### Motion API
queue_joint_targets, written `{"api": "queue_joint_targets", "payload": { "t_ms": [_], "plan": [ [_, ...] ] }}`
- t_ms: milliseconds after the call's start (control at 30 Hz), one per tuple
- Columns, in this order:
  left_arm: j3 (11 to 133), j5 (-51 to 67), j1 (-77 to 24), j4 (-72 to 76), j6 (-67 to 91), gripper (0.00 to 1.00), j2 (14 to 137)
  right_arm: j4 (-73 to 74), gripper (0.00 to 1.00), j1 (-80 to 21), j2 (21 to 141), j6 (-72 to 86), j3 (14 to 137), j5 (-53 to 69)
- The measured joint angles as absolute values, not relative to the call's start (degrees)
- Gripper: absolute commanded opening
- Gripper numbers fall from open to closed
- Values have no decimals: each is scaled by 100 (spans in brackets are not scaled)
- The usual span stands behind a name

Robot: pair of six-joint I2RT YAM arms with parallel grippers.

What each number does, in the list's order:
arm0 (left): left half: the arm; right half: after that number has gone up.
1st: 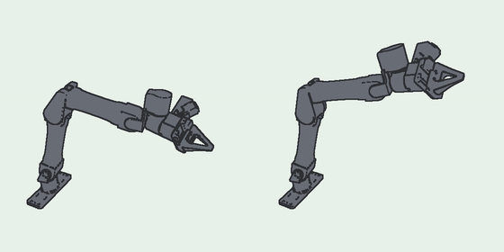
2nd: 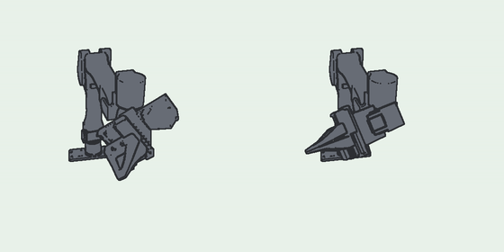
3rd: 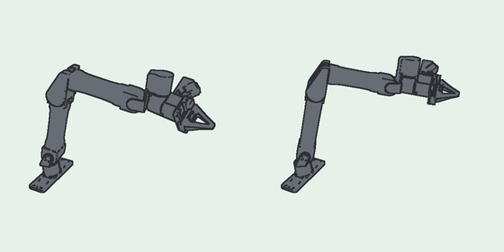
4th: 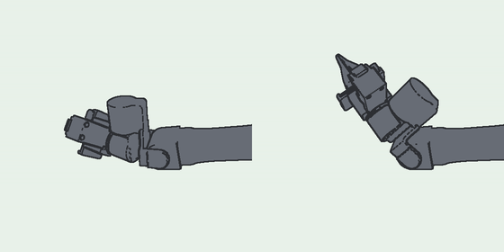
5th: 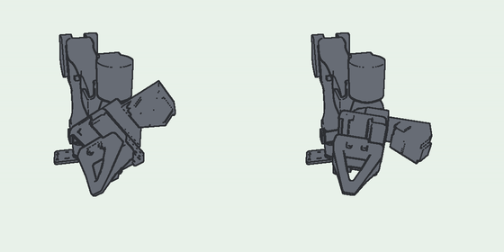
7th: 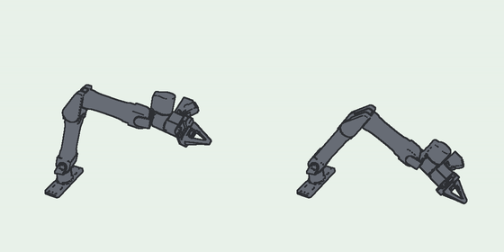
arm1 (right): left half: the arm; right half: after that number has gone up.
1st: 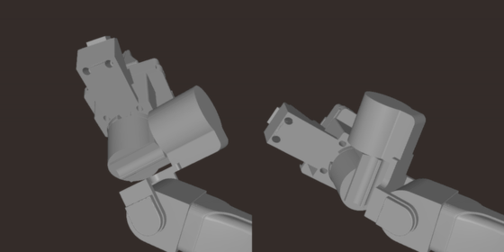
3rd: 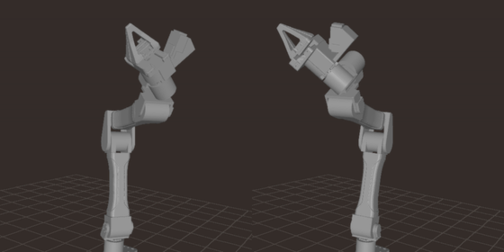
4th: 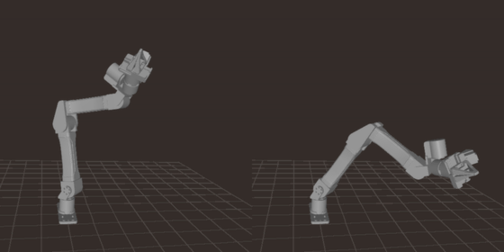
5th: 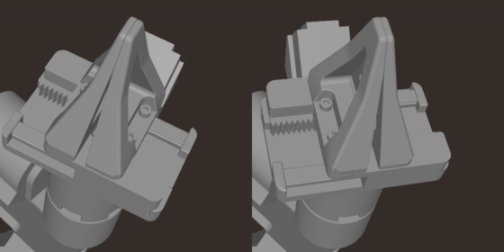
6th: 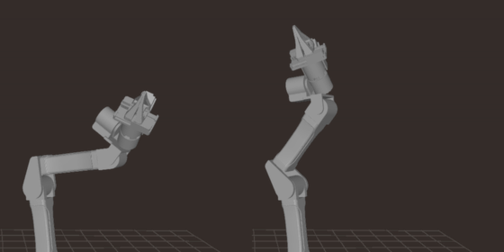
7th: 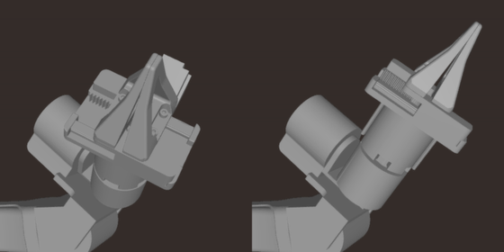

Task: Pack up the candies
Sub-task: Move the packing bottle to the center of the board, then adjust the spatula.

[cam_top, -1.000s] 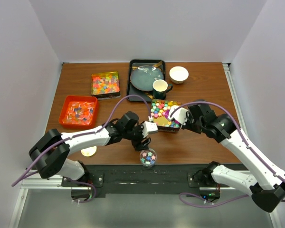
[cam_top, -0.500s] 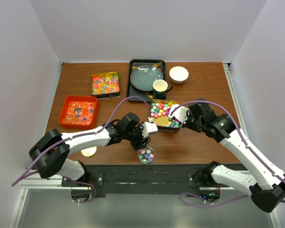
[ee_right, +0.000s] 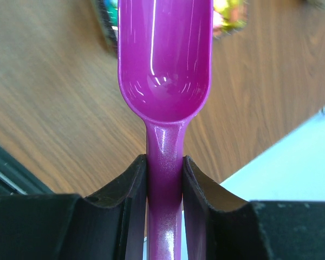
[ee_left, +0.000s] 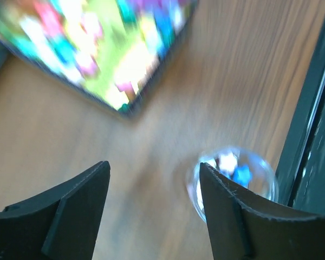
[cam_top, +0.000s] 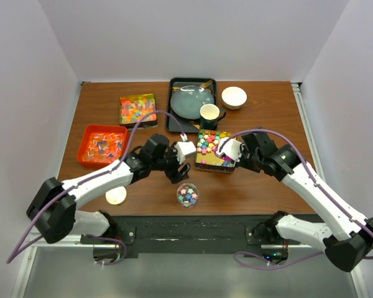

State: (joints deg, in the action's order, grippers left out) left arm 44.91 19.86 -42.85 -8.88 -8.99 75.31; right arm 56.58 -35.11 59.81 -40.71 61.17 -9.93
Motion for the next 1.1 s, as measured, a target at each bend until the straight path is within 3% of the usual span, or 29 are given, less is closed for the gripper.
{"api": "queue_joint_targets", "payload": {
  "t_ms": [433,733,933,1100],
  "plan": [
    [4119,3133,-4049,617,-1623,80,6785,5955,0,-3509,6792,-5000,7448,799],
    [4104,3404,-3433,709,-1304,80,6914,5828,0,-3496,6967,-5299,7356,871],
    [4589,4563,-2246,727,-578,71,7754,5446,0,-3496,6860,-5415,6989,871],
    [5201,5697,-2067,775,-51,69,8729,5041,0,-3511,6952,-5612,6928,969]
  ]
}}
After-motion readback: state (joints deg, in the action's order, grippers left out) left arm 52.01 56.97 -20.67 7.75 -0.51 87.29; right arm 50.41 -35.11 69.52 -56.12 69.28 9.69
